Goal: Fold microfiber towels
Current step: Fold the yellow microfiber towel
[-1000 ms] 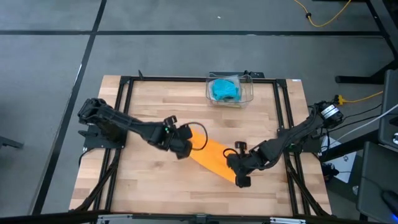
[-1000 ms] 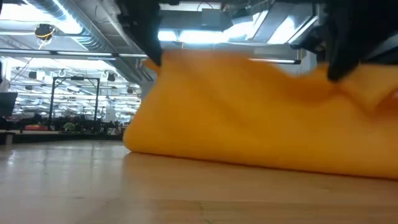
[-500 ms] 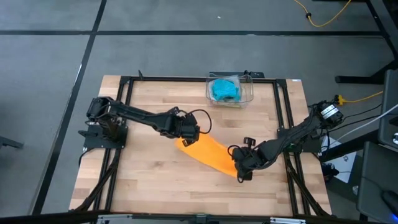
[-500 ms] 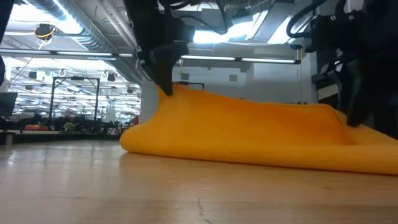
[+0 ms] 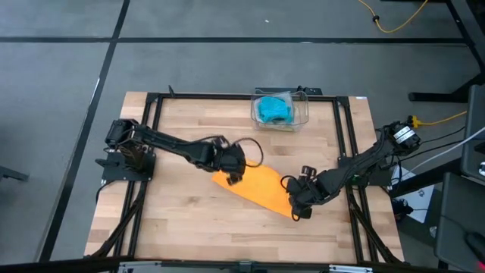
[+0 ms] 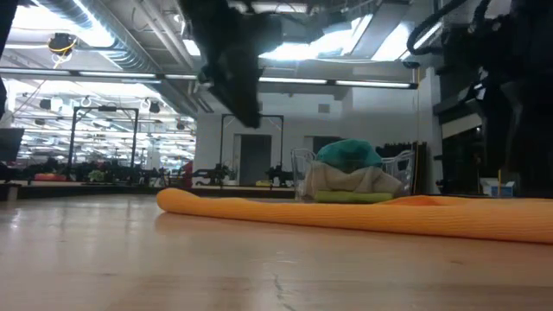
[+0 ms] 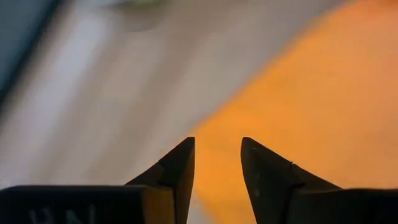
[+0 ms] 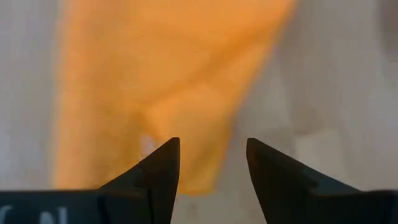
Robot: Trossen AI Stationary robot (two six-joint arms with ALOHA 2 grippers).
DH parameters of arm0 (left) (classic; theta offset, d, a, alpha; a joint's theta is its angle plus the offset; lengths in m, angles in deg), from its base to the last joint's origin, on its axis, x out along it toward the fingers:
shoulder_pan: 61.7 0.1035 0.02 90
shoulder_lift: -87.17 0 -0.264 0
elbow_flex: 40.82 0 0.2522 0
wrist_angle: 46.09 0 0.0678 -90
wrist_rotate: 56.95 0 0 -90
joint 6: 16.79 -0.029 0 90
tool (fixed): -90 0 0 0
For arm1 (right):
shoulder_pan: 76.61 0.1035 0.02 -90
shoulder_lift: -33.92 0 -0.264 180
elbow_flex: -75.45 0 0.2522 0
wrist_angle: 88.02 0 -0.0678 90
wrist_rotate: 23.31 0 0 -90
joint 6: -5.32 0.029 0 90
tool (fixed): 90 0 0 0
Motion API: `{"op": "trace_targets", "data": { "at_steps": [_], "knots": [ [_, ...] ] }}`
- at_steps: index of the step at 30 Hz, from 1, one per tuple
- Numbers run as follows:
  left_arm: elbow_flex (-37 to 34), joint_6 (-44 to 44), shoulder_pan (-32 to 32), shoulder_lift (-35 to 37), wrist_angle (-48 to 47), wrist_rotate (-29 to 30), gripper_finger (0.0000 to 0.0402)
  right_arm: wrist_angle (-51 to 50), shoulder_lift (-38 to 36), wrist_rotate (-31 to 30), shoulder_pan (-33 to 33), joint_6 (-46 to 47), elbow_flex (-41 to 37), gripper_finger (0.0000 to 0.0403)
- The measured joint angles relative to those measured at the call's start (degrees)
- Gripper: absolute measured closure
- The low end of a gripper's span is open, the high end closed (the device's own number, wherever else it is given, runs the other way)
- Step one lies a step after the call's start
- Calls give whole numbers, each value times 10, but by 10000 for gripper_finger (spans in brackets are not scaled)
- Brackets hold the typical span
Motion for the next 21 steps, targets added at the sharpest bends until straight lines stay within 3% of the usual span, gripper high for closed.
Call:
{"op": "trace_targets", "data": {
  "at_steps": [3,8,14,21],
  "knots": [
    [1,-32,-22,-14,73,-65,279,73,1,9,5,-66,-11,215],
    [0,-100,-60,-64,171,-73,279,176,2,7,20,-131,-51,215],
    [0,-125,-80,-106,247,-62,279,191,2,-19,26,-127,-84,215],
    [0,-120,-82,-140,256,-60,279,171,2,-84,25,-88,-108,215]
  ]
}}
